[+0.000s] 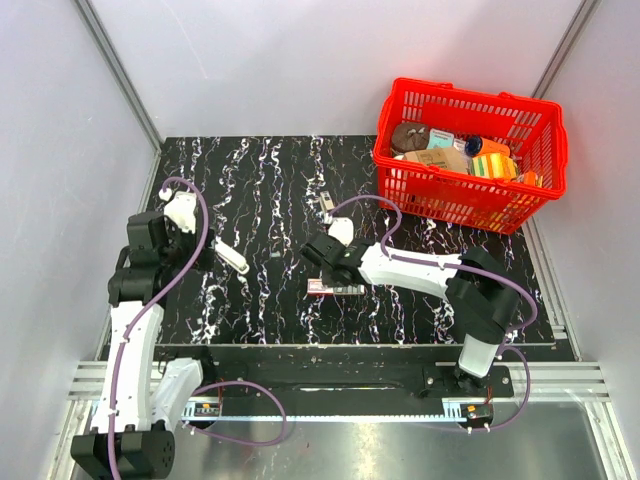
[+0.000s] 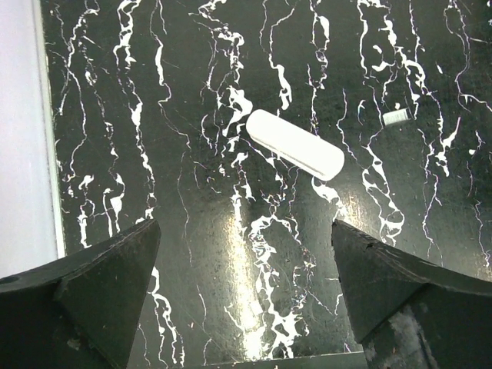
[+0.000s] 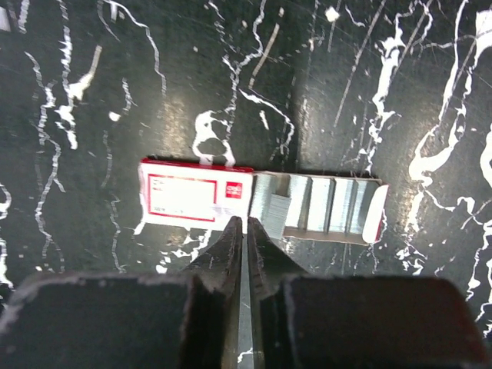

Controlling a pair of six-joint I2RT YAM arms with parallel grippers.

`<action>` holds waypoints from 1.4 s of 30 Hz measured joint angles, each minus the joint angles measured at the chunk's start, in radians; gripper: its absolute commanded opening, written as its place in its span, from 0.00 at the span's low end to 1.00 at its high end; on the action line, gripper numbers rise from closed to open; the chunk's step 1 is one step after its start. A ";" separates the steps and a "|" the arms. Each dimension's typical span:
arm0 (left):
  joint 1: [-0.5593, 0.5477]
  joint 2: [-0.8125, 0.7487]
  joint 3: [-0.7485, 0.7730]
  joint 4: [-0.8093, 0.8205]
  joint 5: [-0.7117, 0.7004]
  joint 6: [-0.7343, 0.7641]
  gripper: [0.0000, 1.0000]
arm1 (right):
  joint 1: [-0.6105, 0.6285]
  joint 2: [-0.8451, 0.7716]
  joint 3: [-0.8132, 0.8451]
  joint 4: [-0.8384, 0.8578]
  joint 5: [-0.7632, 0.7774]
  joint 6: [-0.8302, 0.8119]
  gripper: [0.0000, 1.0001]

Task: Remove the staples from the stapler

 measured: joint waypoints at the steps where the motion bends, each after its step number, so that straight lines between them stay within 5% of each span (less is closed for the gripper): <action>1: 0.000 0.010 0.000 0.001 0.005 0.001 0.99 | 0.000 0.000 -0.010 -0.001 0.000 0.001 0.09; 42: 0.000 -0.007 0.000 0.009 0.022 0.042 0.99 | -0.046 0.035 -0.080 0.027 -0.069 0.025 0.08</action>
